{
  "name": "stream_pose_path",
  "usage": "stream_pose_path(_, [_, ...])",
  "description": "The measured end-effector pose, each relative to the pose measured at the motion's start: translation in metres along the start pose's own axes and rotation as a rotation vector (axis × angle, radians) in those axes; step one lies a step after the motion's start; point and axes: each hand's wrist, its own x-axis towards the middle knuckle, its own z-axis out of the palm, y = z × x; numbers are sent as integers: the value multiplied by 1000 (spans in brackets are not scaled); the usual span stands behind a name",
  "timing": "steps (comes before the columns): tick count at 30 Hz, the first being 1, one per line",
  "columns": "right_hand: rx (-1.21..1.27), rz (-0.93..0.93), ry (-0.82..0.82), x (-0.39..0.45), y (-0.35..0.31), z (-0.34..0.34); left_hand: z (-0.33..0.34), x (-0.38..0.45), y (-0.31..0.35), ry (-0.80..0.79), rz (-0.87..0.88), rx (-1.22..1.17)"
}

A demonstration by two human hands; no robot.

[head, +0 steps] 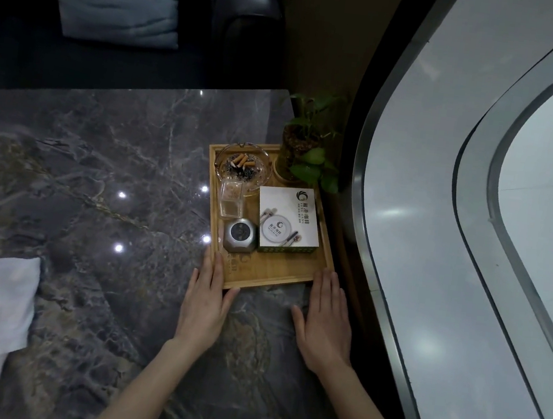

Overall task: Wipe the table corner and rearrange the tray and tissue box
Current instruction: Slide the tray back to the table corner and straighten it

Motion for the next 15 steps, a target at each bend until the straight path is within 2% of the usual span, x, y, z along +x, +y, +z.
stream_pose_path(15, [6,52,-53,12,1,-3,14,6,1,61,-3,120])
